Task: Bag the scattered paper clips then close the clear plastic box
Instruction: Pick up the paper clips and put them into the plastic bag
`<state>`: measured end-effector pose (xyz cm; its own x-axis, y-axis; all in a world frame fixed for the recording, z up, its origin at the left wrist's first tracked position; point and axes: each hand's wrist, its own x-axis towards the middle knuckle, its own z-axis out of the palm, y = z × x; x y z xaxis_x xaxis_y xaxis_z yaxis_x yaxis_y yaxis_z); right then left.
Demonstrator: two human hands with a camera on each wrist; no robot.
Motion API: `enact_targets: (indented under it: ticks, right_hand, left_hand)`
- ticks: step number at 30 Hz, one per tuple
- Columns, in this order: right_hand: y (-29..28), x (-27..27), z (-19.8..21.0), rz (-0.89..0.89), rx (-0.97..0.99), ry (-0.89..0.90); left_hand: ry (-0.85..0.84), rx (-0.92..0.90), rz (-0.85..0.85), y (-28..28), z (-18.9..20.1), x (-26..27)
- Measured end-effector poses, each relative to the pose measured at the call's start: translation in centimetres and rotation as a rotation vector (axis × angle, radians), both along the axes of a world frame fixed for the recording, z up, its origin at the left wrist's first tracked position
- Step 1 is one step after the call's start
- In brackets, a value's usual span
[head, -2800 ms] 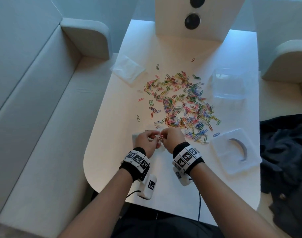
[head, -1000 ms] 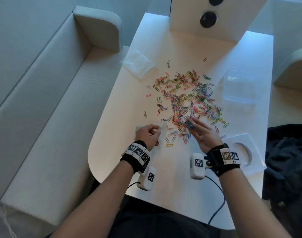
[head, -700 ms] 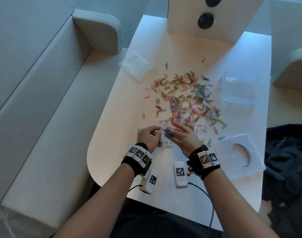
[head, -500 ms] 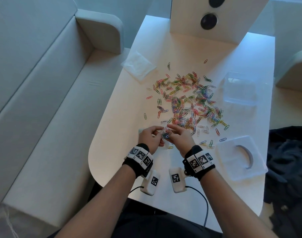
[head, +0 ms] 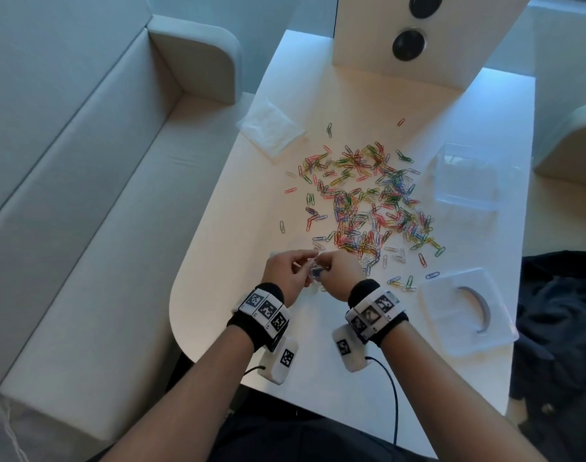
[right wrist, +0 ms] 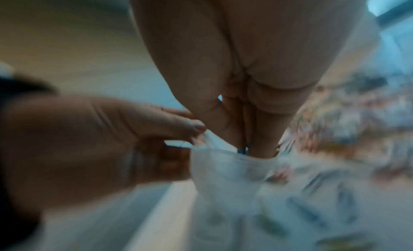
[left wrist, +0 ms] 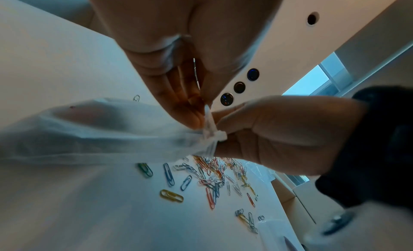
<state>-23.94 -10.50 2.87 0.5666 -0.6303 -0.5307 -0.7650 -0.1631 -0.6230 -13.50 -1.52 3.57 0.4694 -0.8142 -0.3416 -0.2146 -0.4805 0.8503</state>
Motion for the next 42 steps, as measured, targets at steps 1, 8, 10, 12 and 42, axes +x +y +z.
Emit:
enact_targets:
  ticks: [1, 8, 10, 12, 42]
  right_hand:
    - [0.1, 0.2, 0.0, -0.057, 0.105, -0.064]
    - [0.6, 1.5, 1.1, 0.107, -0.137, 0.053]
    - [0.6, 1.9, 2.0, 0.212, -0.089, -0.003]
    - [-0.2, 1.9, 3.3, 0.116, 0.02, -0.154]
    - [-1.7, 2.1, -5.9, 0.795, -0.616, 0.145]
  left_hand:
    - [-0.026, 0.003, 0.001, 0.0, 0.0, 0.2]
    - [-0.019, 0.054, -0.019, 0.3, 0.1, 1.1]
    - [-0.061, 0.055, 0.009, 0.6, 0.1, 1.9]
    - [-0.084, 0.048, 0.063, 1.0, 0.5, 3.1]
    - [0.034, 0.084, 0.257, 4.7, 0.0, 8.0]
